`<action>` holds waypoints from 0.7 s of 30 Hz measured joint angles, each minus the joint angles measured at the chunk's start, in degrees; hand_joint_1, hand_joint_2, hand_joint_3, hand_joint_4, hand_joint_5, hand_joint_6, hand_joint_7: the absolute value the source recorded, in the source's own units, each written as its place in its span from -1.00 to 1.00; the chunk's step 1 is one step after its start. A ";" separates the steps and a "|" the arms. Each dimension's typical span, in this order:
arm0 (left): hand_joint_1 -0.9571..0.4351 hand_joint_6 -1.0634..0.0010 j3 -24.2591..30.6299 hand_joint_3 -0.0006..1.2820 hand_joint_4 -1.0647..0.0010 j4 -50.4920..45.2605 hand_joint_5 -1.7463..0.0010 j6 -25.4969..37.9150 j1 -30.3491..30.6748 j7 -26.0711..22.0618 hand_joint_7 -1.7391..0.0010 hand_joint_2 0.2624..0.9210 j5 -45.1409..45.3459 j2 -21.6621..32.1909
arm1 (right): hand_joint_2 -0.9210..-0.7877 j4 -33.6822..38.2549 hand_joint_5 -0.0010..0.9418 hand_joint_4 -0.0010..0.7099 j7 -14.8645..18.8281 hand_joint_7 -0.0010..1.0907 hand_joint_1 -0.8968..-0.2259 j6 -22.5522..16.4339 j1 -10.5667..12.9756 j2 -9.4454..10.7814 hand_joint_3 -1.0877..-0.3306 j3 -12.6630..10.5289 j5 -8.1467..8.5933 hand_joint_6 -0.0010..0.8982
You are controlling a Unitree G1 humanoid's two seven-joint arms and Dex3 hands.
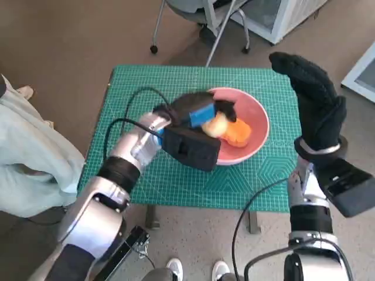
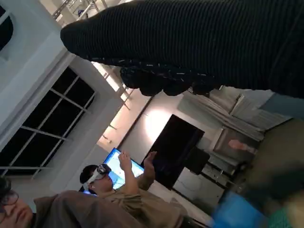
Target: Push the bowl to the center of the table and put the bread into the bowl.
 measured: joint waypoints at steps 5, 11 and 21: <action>-0.23 1.00 4.46 -0.94 0.99 -1.65 0.99 -2.08 0.58 -2.18 0.63 0.78 -5.62 0.57 | -1.00 -0.25 -1.00 -0.03 -0.68 0.43 0.04 0.00 -0.01 -0.04 0.07 -0.14 -0.21 -0.96; -0.33 0.89 13.49 -0.95 0.93 -4.83 0.98 -8.71 1.88 -2.70 0.60 0.92 -16.62 0.79 | -1.00 -0.91 -1.00 -0.03 -2.06 0.42 0.05 0.25 -0.10 -0.05 0.07 -0.11 -0.61 -0.96; -0.33 0.58 27.47 -0.69 0.48 -17.77 0.96 -17.58 7.74 -1.28 0.55 1.00 -37.14 -2.87 | -1.00 -3.18 -0.99 -0.02 -6.71 0.42 0.11 1.10 -0.82 -0.09 0.01 0.03 -4.64 -0.93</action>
